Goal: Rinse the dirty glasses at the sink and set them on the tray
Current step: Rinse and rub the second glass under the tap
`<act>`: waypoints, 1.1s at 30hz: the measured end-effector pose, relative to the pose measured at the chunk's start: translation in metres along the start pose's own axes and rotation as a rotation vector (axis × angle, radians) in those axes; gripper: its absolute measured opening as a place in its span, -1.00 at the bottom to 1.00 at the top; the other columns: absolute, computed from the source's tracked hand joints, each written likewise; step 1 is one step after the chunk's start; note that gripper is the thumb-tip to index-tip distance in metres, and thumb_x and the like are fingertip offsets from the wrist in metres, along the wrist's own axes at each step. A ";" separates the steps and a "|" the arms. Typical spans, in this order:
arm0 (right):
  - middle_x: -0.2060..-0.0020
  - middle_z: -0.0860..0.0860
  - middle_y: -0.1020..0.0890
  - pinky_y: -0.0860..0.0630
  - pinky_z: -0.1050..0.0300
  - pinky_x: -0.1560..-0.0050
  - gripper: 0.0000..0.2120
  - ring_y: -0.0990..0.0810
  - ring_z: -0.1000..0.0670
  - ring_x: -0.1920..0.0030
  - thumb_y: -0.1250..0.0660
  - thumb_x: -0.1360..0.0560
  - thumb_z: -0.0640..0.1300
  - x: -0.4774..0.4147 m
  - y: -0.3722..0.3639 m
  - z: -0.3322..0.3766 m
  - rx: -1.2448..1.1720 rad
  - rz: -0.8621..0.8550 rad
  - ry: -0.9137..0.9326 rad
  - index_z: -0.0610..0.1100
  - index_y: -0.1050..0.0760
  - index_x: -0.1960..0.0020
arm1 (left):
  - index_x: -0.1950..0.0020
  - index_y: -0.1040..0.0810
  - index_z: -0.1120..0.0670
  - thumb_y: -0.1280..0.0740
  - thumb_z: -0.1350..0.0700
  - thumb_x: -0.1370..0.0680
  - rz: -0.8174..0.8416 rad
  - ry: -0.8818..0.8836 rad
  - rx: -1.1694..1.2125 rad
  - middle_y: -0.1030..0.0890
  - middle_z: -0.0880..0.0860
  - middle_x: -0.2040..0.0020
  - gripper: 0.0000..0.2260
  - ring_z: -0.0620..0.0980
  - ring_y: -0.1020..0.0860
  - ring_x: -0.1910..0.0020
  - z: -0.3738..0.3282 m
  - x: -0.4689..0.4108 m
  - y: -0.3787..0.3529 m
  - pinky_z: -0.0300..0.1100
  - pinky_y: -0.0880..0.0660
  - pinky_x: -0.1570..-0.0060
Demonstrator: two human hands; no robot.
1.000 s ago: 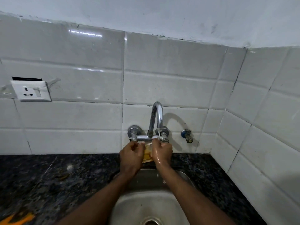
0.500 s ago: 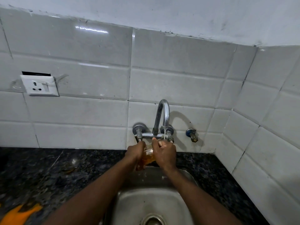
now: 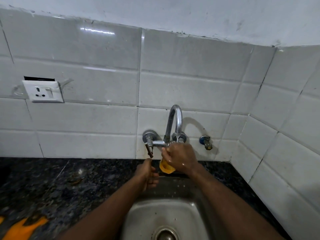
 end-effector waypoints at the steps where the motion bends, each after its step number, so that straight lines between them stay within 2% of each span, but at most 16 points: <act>1: 0.49 -0.01 -0.55 -0.52 0.08 0.36 -0.53 -0.48 0.01 0.50 -0.11 -0.55 0.08 0.000 0.000 0.001 0.044 0.030 0.034 -0.13 -0.58 0.37 | -0.16 -0.52 0.25 -0.09 -0.12 -0.66 -0.006 0.024 0.013 -0.63 0.25 0.02 -0.54 0.20 -0.62 0.12 0.006 -0.002 0.001 -0.04 -0.55 0.21; 4: 0.48 0.02 -0.53 -0.46 0.17 0.37 -0.57 -0.47 0.06 0.48 -0.16 -0.58 0.05 0.000 0.001 -0.007 -0.087 0.038 -0.040 -0.12 -0.56 0.35 | -0.18 -0.53 0.22 -0.10 -0.17 -0.65 0.042 0.063 0.078 -0.62 0.26 -0.06 -0.51 0.21 -0.60 0.05 0.012 0.008 -0.008 -0.04 -0.54 0.17; 6: 0.49 0.07 -0.49 -0.39 0.34 0.41 -0.65 -0.46 0.13 0.49 -0.28 -0.58 -0.04 0.009 0.008 -0.024 -0.375 -0.083 -0.287 -0.06 -0.50 0.38 | -0.16 -0.56 0.18 -0.11 -0.22 -0.63 0.095 0.017 0.243 -0.62 0.27 -0.08 -0.50 0.19 -0.59 0.07 0.004 0.015 -0.026 -0.04 -0.56 0.23; 8: 0.44 0.03 -0.55 -0.46 0.28 0.39 -0.70 -0.55 0.07 0.42 -0.32 -0.57 -0.07 0.030 -0.004 -0.036 -0.689 -0.188 -0.618 -0.07 -0.49 0.34 | -0.13 -0.59 0.19 -0.17 -0.11 -0.64 0.031 -0.121 0.363 -0.67 0.25 0.00 -0.60 0.14 -0.62 0.21 -0.019 0.024 -0.028 -0.10 -0.56 0.40; 9: 0.39 -0.01 -0.58 -0.49 0.22 0.37 -0.72 -0.57 0.02 0.36 -0.31 -0.57 -0.06 0.045 -0.017 -0.039 -0.862 -0.231 -0.807 -0.11 -0.52 0.29 | -0.11 -0.59 0.20 -0.20 -0.04 -0.65 -0.062 -0.229 0.303 -0.67 0.21 0.06 -0.67 0.12 -0.63 0.24 -0.034 0.027 -0.022 -0.11 -0.57 0.42; 11: 0.25 -0.05 -0.61 -0.50 0.16 0.27 -0.74 -0.57 -0.01 0.23 -0.25 -0.60 0.02 0.075 -0.047 -0.037 -1.131 -0.235 -1.157 -0.14 -0.53 0.13 | -0.03 -0.60 0.18 -0.23 0.01 -0.64 -0.301 -0.491 -0.130 -0.65 0.10 0.16 -0.74 0.00 -0.62 0.28 -0.075 0.040 -0.007 -0.16 -0.55 0.38; 13: 0.12 -0.09 -0.62 -0.51 0.10 0.17 -0.68 -0.58 -0.04 0.12 -0.16 -0.62 0.11 0.091 -0.076 -0.025 -1.312 -0.117 -1.312 -0.11 -0.53 -0.01 | 0.10 -0.58 0.08 -0.26 -0.03 -0.59 -0.387 -0.730 -0.544 -0.61 0.02 0.24 -0.78 -0.13 -0.54 0.33 -0.113 0.059 -0.014 -0.25 -0.44 0.37; 15: 0.08 -0.13 -0.67 -0.56 0.02 0.11 -0.59 -0.63 -0.09 0.10 -0.11 -0.61 0.17 0.093 -0.094 -0.016 -1.444 -0.051 -1.298 -0.11 -0.57 -0.06 | 0.18 -0.56 0.04 -0.27 -0.06 -0.55 -0.362 -0.783 -0.731 -0.57 -0.02 0.29 -0.78 -0.12 -0.51 0.33 -0.128 0.064 -0.023 -0.25 -0.36 0.37; 17: 0.04 -0.16 -0.68 -0.61 -0.06 0.07 -0.58 -0.66 -0.10 0.10 -0.12 -0.61 0.18 0.087 -0.090 -0.018 -1.372 -0.018 -1.181 -0.12 -0.57 -0.10 | 0.12 -0.60 0.07 -0.25 -0.09 -0.54 -0.319 -0.719 -0.726 -0.61 0.03 0.23 -0.74 -0.03 -0.56 0.27 -0.130 0.053 -0.017 -0.23 -0.40 0.35; 20: -0.11 -0.18 -0.60 -0.63 -0.05 0.03 -0.67 -0.66 -0.11 0.02 -0.20 -0.62 0.07 0.075 -0.070 -0.025 -1.392 -0.007 -1.006 -0.10 -0.32 -0.28 | 0.00 -0.60 0.12 -0.24 -0.07 -0.56 -0.252 -0.511 -0.530 -0.66 0.10 0.14 -0.71 0.04 -0.64 0.23 -0.115 0.034 -0.001 -0.19 -0.52 0.38; 22: -0.17 -0.15 -0.57 -0.62 0.04 0.07 -0.65 -0.66 -0.09 -0.02 -0.25 -0.60 0.04 0.062 -0.054 -0.023 -1.417 0.104 -0.866 -0.03 -0.28 -0.32 | -0.06 -0.55 0.15 -0.25 -0.02 -0.57 -0.187 -0.383 -0.320 -0.66 0.14 0.14 -0.74 0.06 -0.66 0.28 -0.100 0.029 0.005 -0.16 -0.56 0.44; 24: -0.15 -0.02 -0.61 -0.58 0.14 0.05 -0.61 -0.66 0.04 -0.03 -0.39 -0.49 0.13 0.054 -0.038 -0.021 -1.202 0.291 -0.679 0.03 -0.41 -0.24 | -0.09 -0.52 0.18 -0.24 0.04 -0.58 -0.127 -0.311 -0.169 -0.66 0.18 0.13 -0.77 0.08 -0.65 0.32 -0.092 0.027 0.003 -0.19 -0.50 0.51; 26: -0.03 0.18 -0.62 -0.57 0.32 0.07 -0.50 -0.64 0.26 0.03 -0.57 -0.33 0.06 0.047 -0.020 -0.018 -0.954 0.420 -0.476 0.12 -0.44 -0.18 | -0.11 -0.51 0.19 -0.22 0.05 -0.59 -0.088 -0.270 -0.109 -0.67 0.21 0.10 -0.76 0.12 -0.66 0.27 -0.086 0.025 0.001 -0.16 -0.50 0.47; 29: -0.08 0.16 -0.61 -0.58 0.24 -0.08 -0.31 -0.61 0.22 -0.01 -0.61 -0.26 0.00 0.037 -0.009 -0.014 -0.615 0.466 -0.278 0.04 -0.42 -0.32 | -0.13 -0.51 0.16 -0.19 0.03 -0.61 -0.017 -0.243 -0.089 -0.69 0.22 0.04 -0.76 0.18 -0.68 0.17 -0.079 0.020 -0.008 -0.12 -0.54 0.41; 31: -0.06 0.14 -0.60 -0.54 0.29 -0.01 -0.34 -0.59 0.20 0.03 -0.58 -0.28 -0.07 0.032 -0.004 -0.015 -0.551 0.443 -0.267 0.02 -0.42 -0.32 | -0.14 -0.56 0.12 -0.22 0.04 -0.62 0.002 -0.370 -0.083 -0.69 0.19 0.02 -0.78 0.17 -0.70 0.13 -0.083 0.020 -0.011 -0.05 -0.61 0.31; 33: -0.02 0.11 -0.63 -0.54 0.32 0.04 -0.45 -0.60 0.19 0.05 -0.57 -0.29 -0.15 0.032 -0.007 -0.019 -0.643 0.499 -0.327 0.02 -0.47 -0.23 | -0.09 -0.61 0.08 -0.29 0.09 -0.62 -0.052 -0.722 -0.199 -0.69 0.10 0.03 -0.86 0.02 -0.69 0.13 -0.103 0.035 -0.009 -0.14 -0.65 0.17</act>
Point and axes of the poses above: each hand's wrist, its own x-axis away from the middle knuckle, its own y-axis out of the back of the hand, z = x × y, the point moved 9 cm from there along -x, towards the middle knuckle
